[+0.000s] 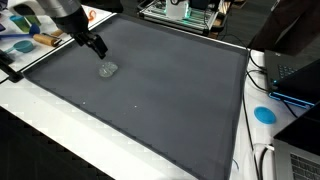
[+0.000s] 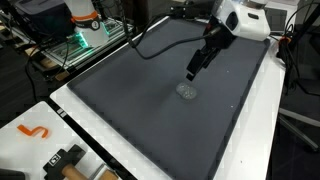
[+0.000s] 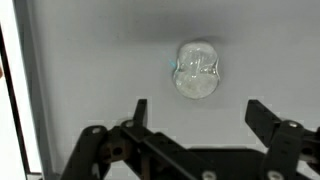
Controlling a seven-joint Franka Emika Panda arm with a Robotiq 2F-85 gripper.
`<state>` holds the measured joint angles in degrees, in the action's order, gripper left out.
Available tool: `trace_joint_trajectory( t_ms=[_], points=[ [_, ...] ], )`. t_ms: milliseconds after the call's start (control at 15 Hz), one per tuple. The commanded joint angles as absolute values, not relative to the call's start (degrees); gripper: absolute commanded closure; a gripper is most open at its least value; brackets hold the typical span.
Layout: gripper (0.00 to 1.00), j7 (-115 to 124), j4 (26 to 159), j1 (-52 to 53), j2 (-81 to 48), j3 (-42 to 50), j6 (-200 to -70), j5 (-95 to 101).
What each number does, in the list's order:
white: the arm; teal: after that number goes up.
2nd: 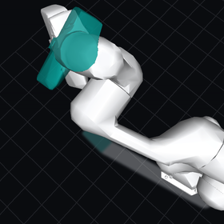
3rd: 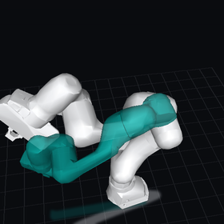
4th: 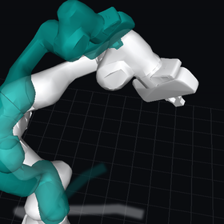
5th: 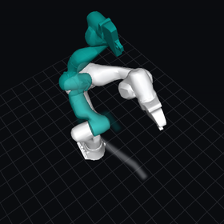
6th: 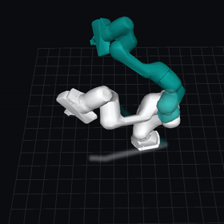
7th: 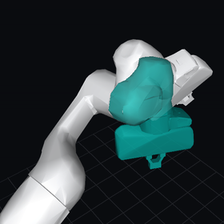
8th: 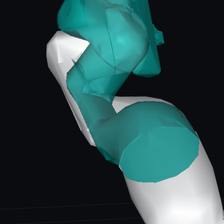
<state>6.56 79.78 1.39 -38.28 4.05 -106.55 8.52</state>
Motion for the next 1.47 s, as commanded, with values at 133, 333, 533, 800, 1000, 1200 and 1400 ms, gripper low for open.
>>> trace_joint_trajectory(
  t_ms=[133, 333, 533, 800, 1000, 1200, 1400],
  points=[
    [0.00, 10.5, 80.1, 6.7, -38.5, 5.0, -103.0, 16.5],
    [0.00, 11.9, 80.0, 8.7, -39.2, 5.0, -101.2, 19.7],
    [0.00, 12.9, 79.9, 10.1, -40.0, 4.9, -99.4, 22.2],
    [0.00, 14.4, 79.8, 11.6, -41.1, 4.7, -98.3, 24.3],
    [0.00, 15.5, 80.0, 12.4, -41.7, 4.7, -99.9, 25.7],
    [0.00, 15.8, 80.3, 13.0, -42.1, 4.6, -100.4, 26.7],
    [0.00, 15.4, 80.3, 13.2, -42.3, 4.4, -100.6, 27.0]
  ],
)
